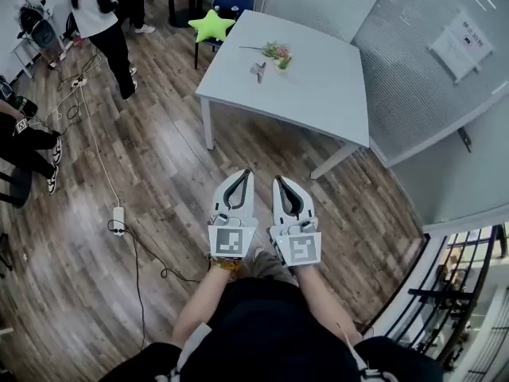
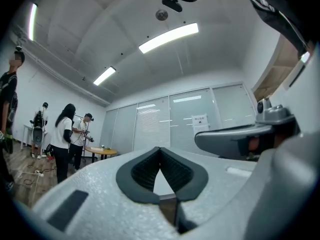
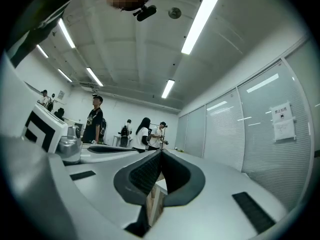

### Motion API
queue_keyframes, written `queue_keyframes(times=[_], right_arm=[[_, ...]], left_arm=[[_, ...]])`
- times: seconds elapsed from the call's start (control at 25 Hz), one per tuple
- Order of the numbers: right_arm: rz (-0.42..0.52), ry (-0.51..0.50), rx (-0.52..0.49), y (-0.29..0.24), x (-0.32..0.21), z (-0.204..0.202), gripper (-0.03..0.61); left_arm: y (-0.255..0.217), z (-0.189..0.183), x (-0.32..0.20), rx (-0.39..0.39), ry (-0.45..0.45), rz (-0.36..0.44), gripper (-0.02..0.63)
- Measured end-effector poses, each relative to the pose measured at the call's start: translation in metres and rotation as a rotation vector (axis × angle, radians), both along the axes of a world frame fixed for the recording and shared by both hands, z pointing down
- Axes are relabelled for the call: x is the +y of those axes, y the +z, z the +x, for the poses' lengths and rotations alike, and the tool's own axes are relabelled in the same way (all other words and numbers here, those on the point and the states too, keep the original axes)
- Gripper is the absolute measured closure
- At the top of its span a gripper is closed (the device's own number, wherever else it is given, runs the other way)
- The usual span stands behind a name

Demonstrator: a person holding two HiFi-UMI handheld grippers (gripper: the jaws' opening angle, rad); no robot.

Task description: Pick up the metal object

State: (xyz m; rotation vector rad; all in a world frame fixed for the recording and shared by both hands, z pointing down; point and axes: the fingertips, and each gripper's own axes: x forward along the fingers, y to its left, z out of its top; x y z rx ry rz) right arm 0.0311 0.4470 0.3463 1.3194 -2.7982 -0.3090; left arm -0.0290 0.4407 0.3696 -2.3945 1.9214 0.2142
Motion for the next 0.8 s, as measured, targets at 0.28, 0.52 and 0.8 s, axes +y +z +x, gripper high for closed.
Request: queue_keyframes(times=[0.28, 0.52, 0.8], right_arm=[[-0.073, 0.020, -0.004, 0.028, -0.030, 0.010, 0.580], [-0.102, 0.012, -0.039, 0.038, -0.077, 0.026, 0.580], [-0.137, 0.010, -0.063, 0.049, -0.147, 0.055, 0.580]], left_arm=[[0.027, -0.001, -0.026, -0.065, -0.031, -0.071, 0.613], [0.030, 0.008, -0.068, -0.100, -0.047, -0.090, 0.614], [0.028, 0.046, -0.130, -0.149, -0.013, -0.089, 0.612]])
